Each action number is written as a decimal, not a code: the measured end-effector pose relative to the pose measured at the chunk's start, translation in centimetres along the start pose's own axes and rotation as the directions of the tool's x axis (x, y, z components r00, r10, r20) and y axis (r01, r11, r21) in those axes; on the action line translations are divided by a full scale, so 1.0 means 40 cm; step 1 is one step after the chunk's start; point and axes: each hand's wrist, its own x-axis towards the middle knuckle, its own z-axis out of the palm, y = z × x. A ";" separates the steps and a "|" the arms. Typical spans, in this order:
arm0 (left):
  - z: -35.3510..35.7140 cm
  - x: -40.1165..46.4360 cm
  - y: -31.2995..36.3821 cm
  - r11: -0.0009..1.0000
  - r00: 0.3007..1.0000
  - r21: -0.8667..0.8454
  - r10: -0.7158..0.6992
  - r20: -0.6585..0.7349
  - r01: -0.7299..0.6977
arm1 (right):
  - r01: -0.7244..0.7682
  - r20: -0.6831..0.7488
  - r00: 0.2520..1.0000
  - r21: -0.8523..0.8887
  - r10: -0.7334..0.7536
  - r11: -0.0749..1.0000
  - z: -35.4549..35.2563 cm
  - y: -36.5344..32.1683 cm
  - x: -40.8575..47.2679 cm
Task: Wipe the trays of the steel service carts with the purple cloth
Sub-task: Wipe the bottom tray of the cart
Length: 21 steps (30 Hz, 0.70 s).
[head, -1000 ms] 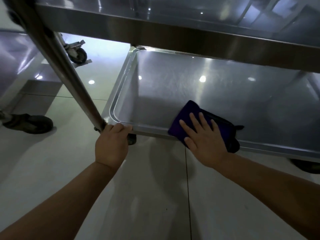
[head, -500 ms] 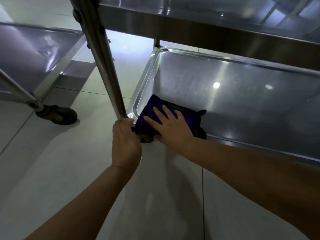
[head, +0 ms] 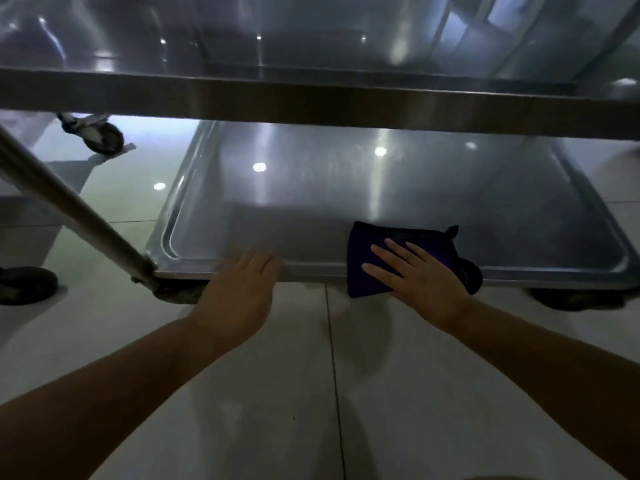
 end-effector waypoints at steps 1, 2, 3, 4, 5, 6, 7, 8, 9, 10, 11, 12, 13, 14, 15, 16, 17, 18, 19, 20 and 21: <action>0.006 0.020 0.015 0.999 0.998 0.016 0.035 0.055 -0.036 | -0.020 0.002 1.000 0.017 0.019 1.000 0.002 0.022 -0.029; 0.015 0.041 0.026 0.997 0.992 0.042 0.061 0.107 -0.066 | -0.038 -0.001 0.999 0.035 0.038 0.999 0.004 0.043 -0.057; 0.025 0.063 0.034 0.992 0.983 0.088 0.081 0.163 -0.096 | -0.059 0.003 0.998 0.050 0.059 0.997 0.006 0.063 -0.083; 0.036 0.084 0.041 0.981 0.971 0.139 0.101 0.216 -0.133 | -0.080 0.006 0.997 0.059 0.080 0.995 0.008 0.086 -0.109; 0.044 0.102 0.047 0.971 0.958 0.180 0.107 0.264 -0.158 | -0.098 0.003 0.995 0.066 0.098 0.993 0.012 0.109 -0.136; 0.051 0.114 0.050 0.965 0.949 0.204 0.098 0.298 -0.164 | -0.113 -0.006 0.993 0.073 0.114 0.991 0.016 0.132 -0.162; 0.052 0.121 0.056 0.966 0.942 0.213 0.072 0.327 -0.148 | -0.131 -0.017 0.991 0.082 0.132 0.988 0.024 0.154 -0.188; 0.055 0.119 0.058 0.969 0.938 0.210 0.052 0.342 -0.130 | -0.150 -0.032 0.988 0.096 0.153 0.984 0.031 0.172 -0.211; 0.056 0.115 0.059 0.972 0.937 0.203 0.039 0.348 -0.116 | -0.172 -0.047 0.983 0.123 0.179 0.977 0.037 0.184 -0.229; 0.057 0.109 0.060 0.975 0.938 0.193 0.036 0.345 -0.108 | -0.196 -0.066 0.976 0.158 0.209 0.968 0.042 0.190 -0.239; 0.057 0.105 0.060 0.978 0.940 0.181 0.036 0.339 -0.103 | -0.223 -0.089 0.966 0.194 0.244 0.955 0.043 0.189 -0.243; 0.060 0.103 0.058 0.979 0.944 0.171 0.047 0.327 -0.108 | -0.249 -0.112 0.954 0.227 0.279 0.942 0.044 0.180 -0.238; 0.064 0.102 0.054 0.979 0.949 0.165 0.062 0.309 -0.118 | -0.272 -0.129 0.942 0.250 0.310 0.929 0.043 0.167 -0.228; 0.066 0.103 0.051 0.978 0.954 0.165 0.075 0.290 -0.127 | -0.291 -0.142 0.932 0.261 0.334 0.920 0.041 0.149 -0.212; 0.067 0.104 0.050 0.977 0.958 0.169 0.078 0.276 -0.128 | -0.302 -0.153 0.924 0.270 0.350 0.914 0.039 0.128 -0.191; 0.069 0.105 0.051 0.977 0.962 0.175 0.074 0.265 -0.124 | -0.305 -0.165 0.919 0.279 0.358 0.911 0.039 0.104 -0.166; 0.070 0.104 0.055 0.979 0.965 0.173 0.060 0.257 -0.107 | -0.301 -0.172 0.918 0.282 0.357 0.911 0.040 0.078 -0.138; 0.072 0.101 0.059 0.984 0.969 0.159 0.038 0.245 -0.079 | -0.294 -0.176 0.920 0.279 0.349 0.914 0.039 0.050 -0.105; 0.075 0.097 0.065 0.990 0.973 0.139 0.004 0.231 -0.037 | -0.285 -0.176 0.924 0.271 0.339 0.919 0.039 0.019 -0.068; 0.079 0.093 0.071 0.993 0.976 0.121 -0.035 0.214 0.009 | -0.278 -0.172 0.929 0.262 0.328 0.924 0.038 -0.012 -0.029; 0.082 0.088 0.079 0.992 0.977 0.110 -0.077 0.200 0.055 | -0.270 -0.168 0.934 0.252 0.316 0.929 0.033 -0.046 0.012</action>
